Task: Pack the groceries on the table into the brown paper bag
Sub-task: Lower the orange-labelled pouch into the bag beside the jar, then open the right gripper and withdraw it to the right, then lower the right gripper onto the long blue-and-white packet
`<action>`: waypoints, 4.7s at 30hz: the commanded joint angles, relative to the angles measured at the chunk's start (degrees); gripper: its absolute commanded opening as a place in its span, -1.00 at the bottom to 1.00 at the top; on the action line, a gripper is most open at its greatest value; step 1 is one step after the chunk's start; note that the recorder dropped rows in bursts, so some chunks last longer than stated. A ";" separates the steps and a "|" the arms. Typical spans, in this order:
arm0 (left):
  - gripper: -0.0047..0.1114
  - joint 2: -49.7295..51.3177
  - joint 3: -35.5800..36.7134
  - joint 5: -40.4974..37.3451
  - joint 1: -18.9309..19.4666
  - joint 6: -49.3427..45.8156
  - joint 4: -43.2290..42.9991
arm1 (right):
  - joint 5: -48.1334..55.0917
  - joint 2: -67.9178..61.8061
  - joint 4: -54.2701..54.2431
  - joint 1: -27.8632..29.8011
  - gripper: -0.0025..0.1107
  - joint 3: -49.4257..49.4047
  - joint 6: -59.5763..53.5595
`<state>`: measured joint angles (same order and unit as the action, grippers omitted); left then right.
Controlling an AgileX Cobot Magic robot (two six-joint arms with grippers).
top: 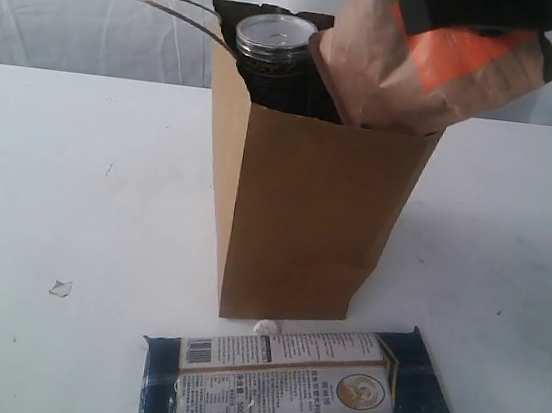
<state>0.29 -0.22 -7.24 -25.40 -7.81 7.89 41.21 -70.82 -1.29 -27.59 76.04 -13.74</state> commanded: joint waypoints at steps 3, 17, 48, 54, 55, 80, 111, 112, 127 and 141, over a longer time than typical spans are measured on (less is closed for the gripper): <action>-0.92 -0.29 0.22 -0.29 0.08 0.16 0.24 | 2.72 0.29 -6.85 0.17 -0.96 0.84 -20.06; -0.92 -0.29 0.22 -0.29 0.08 0.16 0.24 | 3.81 -4.96 -13.91 -0.29 -0.96 1.22 -46.89; -0.92 -0.29 0.22 -0.29 0.08 0.16 0.24 | 10.37 -20.03 -13.63 -4.66 -0.66 10.12 -53.50; -0.92 -0.29 0.22 -0.29 0.08 0.16 0.24 | 7.94 -18.93 -13.71 -5.01 0.31 10.12 -50.03; -0.92 -0.29 0.22 -0.29 0.08 0.16 0.24 | 7.52 -18.62 -13.71 -5.34 0.37 10.12 -49.36; -0.92 -0.29 0.22 -0.29 0.08 0.16 0.24 | 9.00 -8.13 -8.86 -5.66 0.28 10.12 -38.94; -0.92 -0.29 0.22 -0.29 0.08 0.16 0.24 | 28.75 17.71 4.70 -5.66 0.28 -0.34 -22.86; -0.92 -0.29 0.22 -0.29 0.08 0.16 0.24 | 28.75 18.58 3.35 -5.66 0.28 -3.13 -21.96; -0.92 -0.29 0.22 -0.29 0.08 0.16 0.24 | 22.64 15.08 -6.66 -5.66 0.33 -28.06 -37.80; -0.92 -0.29 0.22 -0.29 0.08 0.16 0.24 | 5.51 -4.82 -6.89 -5.41 0.52 -32.21 -53.01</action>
<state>0.29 -0.22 -7.24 -25.40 -7.81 7.89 50.40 -71.77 -7.79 -33.19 44.11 -64.20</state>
